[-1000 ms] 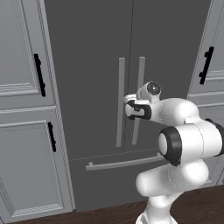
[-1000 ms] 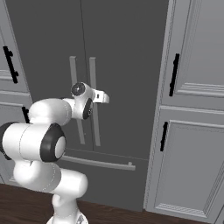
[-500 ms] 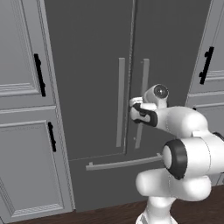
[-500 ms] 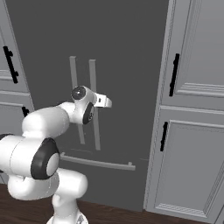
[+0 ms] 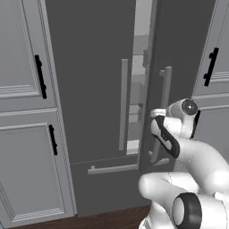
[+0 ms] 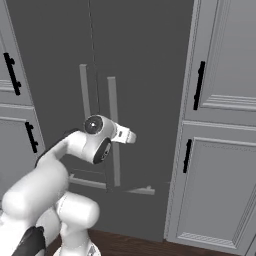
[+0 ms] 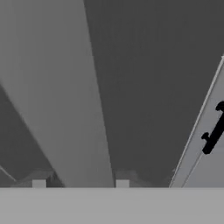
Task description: Grab a lemon wedge from the fridge and one ice cube from the ice bowl, and put them in the glass of lemonade.
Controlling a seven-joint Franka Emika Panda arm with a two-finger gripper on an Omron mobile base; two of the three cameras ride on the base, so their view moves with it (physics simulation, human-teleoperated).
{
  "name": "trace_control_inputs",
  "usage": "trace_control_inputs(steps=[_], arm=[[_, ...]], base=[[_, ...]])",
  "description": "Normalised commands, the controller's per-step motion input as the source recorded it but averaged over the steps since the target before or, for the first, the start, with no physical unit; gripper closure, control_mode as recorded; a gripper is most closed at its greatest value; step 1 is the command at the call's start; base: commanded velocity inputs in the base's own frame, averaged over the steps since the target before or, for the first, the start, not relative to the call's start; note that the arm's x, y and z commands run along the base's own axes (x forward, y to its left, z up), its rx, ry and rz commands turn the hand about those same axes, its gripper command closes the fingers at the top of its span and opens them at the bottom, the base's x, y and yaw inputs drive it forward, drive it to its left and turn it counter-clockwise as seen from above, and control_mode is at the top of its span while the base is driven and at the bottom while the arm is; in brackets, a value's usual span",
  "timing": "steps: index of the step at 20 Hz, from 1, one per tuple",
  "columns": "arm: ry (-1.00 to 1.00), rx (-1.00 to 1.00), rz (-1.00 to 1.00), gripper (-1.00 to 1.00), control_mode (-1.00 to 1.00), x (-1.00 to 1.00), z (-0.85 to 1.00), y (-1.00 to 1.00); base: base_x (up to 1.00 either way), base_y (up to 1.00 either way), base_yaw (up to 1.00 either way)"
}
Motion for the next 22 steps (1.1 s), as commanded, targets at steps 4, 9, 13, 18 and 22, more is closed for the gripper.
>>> trace_control_inputs(steps=[4, 9, 13, 18, 22], arm=[[0.01, 0.12, -0.10, 1.00, -1.00, -1.00, 0.26, -0.89], [0.01, 0.12, -0.13, 1.00, -1.00, -1.00, 0.32, -0.90], [0.04, 0.03, -0.12, 1.00, -1.00, -0.56, 0.29, -0.49], [0.02, -0.02, -0.07, -1.00, -1.00, -0.45, 0.66, -0.05], [-0.03, -0.07, 0.00, -1.00, -1.00, -0.78, 1.00, 0.22]], base=[[0.00, 0.00, 0.00], [0.00, 0.00, 0.00], [0.00, 0.00, 0.00], [0.00, 0.00, 0.00], [0.00, 0.00, 0.00]])
